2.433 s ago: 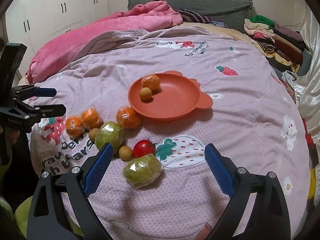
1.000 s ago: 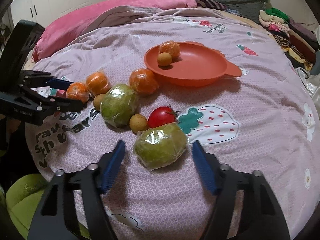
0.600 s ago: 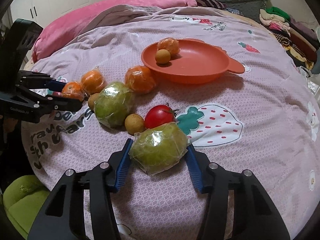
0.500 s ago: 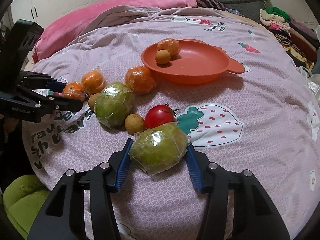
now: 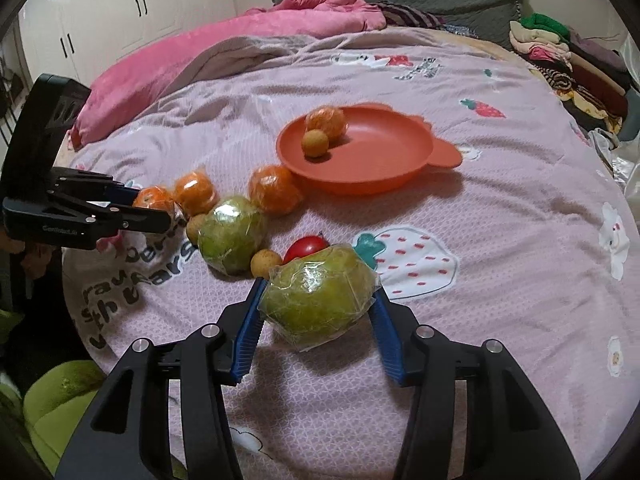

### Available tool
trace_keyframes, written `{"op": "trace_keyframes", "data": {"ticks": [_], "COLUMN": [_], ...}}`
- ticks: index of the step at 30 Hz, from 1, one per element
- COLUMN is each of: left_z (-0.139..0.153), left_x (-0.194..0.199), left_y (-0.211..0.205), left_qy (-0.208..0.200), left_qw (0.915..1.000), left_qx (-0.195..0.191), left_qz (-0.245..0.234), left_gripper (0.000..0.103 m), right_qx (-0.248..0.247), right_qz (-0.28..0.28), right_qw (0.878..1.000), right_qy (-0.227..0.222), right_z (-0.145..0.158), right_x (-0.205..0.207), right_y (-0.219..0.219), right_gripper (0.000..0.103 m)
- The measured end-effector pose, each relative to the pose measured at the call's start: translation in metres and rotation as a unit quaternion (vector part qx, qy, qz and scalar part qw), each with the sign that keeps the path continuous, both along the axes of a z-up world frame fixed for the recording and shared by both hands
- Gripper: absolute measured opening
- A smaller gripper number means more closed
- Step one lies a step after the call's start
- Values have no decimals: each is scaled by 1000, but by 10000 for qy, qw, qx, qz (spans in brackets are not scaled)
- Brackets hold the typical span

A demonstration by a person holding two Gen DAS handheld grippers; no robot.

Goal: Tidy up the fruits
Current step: 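Grasp another bagged orange with the left tool while the right tool grasps a bagged green fruit, then carry both fruits to the plate and release the orange from the left tool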

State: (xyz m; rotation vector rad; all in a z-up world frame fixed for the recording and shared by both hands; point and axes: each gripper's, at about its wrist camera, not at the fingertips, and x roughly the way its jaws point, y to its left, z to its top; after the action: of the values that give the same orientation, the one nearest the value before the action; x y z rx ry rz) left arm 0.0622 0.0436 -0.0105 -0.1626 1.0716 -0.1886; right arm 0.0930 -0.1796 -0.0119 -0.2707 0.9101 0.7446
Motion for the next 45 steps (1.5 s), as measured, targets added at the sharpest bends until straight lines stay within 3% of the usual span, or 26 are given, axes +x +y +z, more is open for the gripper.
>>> {"op": "trace_keyframes", "data": {"ticks": [9, 19, 45], "left_z": [20, 40, 42], "left_x": [3, 38, 102], "left_y": [3, -18, -60], "left_qy": [-235, -412, -279], "left_qw": [9997, 9991, 9985], "left_qx": [-38, -69, -5], "left_qz": [84, -83, -473], "left_gripper": [35, 35, 35], "right_qx": [139, 208, 127], "right_qz": [-82, -103, -56], "right_qw": [9998, 9991, 9969], "right_qy": [-90, -352, -772], "right_z": [11, 27, 48], "right_x": [5, 24, 75], "right_y": [-4, -2, 1], "right_gripper": [49, 49, 49]}}
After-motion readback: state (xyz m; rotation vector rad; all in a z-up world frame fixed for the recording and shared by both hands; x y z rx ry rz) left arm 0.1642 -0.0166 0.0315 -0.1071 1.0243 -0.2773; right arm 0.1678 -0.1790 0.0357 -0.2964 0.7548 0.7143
